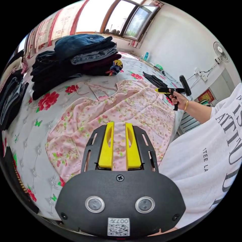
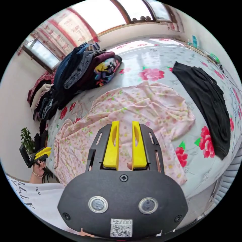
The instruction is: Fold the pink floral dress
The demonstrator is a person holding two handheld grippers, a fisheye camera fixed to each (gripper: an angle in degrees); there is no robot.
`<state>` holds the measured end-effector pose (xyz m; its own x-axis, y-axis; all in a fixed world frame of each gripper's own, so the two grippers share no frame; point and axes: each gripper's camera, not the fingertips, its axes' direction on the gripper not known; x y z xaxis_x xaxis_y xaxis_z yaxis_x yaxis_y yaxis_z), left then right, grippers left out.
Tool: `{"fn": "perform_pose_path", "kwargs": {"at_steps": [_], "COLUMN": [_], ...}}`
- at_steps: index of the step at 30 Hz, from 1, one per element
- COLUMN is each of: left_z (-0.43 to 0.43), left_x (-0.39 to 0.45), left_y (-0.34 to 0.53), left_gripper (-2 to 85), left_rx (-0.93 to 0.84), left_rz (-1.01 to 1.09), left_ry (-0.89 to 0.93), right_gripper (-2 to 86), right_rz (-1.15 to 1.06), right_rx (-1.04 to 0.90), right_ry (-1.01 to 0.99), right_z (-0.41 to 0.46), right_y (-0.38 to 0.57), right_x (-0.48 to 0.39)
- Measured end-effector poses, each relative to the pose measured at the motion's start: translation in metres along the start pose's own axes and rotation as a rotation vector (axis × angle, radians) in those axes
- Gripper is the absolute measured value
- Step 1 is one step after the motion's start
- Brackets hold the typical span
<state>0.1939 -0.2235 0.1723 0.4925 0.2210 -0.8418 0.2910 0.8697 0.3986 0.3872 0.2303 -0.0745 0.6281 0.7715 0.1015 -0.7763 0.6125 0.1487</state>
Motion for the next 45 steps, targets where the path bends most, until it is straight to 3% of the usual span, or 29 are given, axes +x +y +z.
{"fn": "perform_pose_path", "kwargs": {"at_steps": [4, 7, 13, 17, 21, 23, 25, 29, 31, 34, 39, 41, 45], "left_z": [0.056, 0.111, 0.243, 0.325, 0.405, 0.415, 0.41, 0.374, 0.339, 0.315, 0.34, 0.354, 0.402], "left_x": [0.006, 0.019, 0.076, 0.103, 0.135, 0.144, 0.142, 0.111, 0.084, 0.057, 0.084, 0.115, 0.172], "left_y": [-0.105, -0.189, -0.328, -0.372, -0.383, -0.377, -0.373, -0.372, -0.361, -0.343, -0.355, -0.36, -0.339], "left_gripper": [8.8, 10.8, 14.2, 15.5, 13.7, 6.4, 0.2, -0.7, -0.6, 0.6, 13.5, 14.6, 11.1], "left_rx": [0.005, -0.031, -0.159, -0.234, -0.427, -0.427, -0.396, -0.239, -0.113, -0.031, -0.223, -0.296, -0.506], "left_rz": [0.097, 0.126, 0.285, 0.316, 0.43, 0.489, 0.522, 0.419, 0.359, 0.3, 0.364, 0.458, 0.665], "left_ry": [0.173, 0.301, 0.39, 0.412, 0.375, 0.264, 0.305, 0.477, 0.566, 0.562, 0.589, 0.56, 0.335], "right_gripper": [6.9, 7.3, 6.4, 4.0, 0.9, 0.3, 0.0, -0.2, -0.3, -0.3, -0.3, -0.3, -0.3], "right_rz": [0.293, 0.369, 0.377, 0.368, 0.354, 0.325, 0.246, 0.048, -0.155, -0.406, -0.486, -0.506, -0.606], "right_rx": [0.122, 0.126, 0.159, 0.159, 0.149, 0.145, 0.14, 0.129, 0.127, 0.117, 0.01, -0.005, -0.046], "right_ry": [0.041, -0.002, -0.098, -0.157, -0.206, -0.229, -0.264, -0.247, -0.168, -0.056, -0.022, 0.006, 0.044], "right_z": [-0.05, -0.055, -0.061, -0.072, -0.085, -0.093, -0.106, -0.13, -0.148, -0.156, -0.135, -0.129, -0.117], "right_y": [-0.002, -0.004, -0.005, 0.001, 0.009, 0.01, 0.011, 0.011, 0.016, 0.033, 0.05, 0.058, 0.076], "right_x": [0.106, 0.146, 0.15, 0.139, 0.131, 0.123, 0.103, 0.051, 0.0, -0.065, -0.115, -0.13, -0.168]}}
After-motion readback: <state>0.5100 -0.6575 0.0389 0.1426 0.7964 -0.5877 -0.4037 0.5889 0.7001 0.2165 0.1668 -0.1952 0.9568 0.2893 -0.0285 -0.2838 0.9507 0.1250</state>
